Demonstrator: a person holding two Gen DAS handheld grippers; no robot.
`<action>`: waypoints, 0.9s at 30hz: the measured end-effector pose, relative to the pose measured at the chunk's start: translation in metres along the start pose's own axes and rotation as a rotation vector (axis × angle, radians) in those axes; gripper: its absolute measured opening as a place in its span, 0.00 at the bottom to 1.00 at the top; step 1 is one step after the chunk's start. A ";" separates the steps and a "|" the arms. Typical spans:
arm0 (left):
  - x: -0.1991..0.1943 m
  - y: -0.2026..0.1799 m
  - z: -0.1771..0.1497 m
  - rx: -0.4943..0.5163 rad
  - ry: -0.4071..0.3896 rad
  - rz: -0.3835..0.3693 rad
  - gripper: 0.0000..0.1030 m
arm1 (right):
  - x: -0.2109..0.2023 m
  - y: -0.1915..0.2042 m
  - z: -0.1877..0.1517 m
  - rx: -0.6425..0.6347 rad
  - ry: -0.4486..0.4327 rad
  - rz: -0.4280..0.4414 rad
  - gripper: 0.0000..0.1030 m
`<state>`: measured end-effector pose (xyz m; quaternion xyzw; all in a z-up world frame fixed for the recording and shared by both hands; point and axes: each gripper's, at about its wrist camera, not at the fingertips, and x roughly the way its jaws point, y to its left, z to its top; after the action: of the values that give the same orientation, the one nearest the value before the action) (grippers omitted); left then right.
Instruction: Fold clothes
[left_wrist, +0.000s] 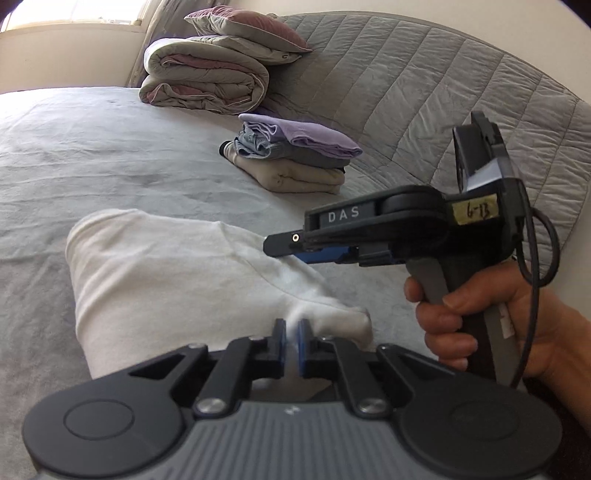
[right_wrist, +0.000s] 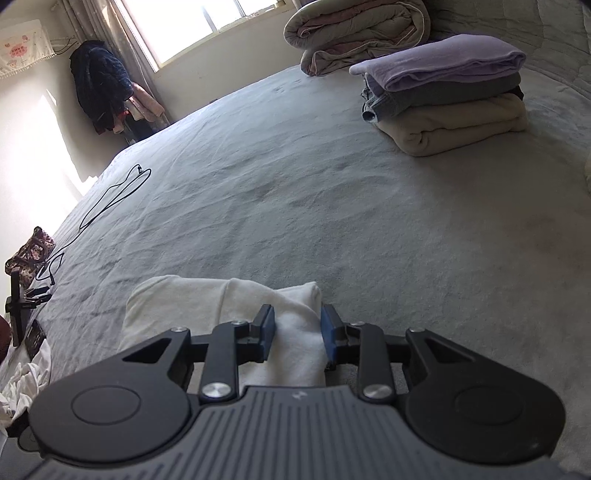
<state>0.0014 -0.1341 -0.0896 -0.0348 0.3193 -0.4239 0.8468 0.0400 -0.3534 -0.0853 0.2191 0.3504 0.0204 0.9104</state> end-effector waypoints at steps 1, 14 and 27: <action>-0.005 0.003 0.004 0.005 -0.015 0.008 0.05 | -0.004 -0.001 0.001 0.011 -0.006 0.006 0.35; 0.030 0.084 0.045 -0.067 -0.069 0.195 0.05 | -0.030 0.044 -0.023 -0.200 0.063 0.063 0.33; 0.019 0.099 0.053 -0.143 -0.115 0.285 0.17 | -0.037 0.034 -0.028 -0.200 0.039 0.013 0.35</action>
<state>0.1085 -0.0962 -0.0899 -0.0734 0.3014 -0.2730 0.9106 -0.0018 -0.3191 -0.0666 0.1289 0.3627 0.0655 0.9206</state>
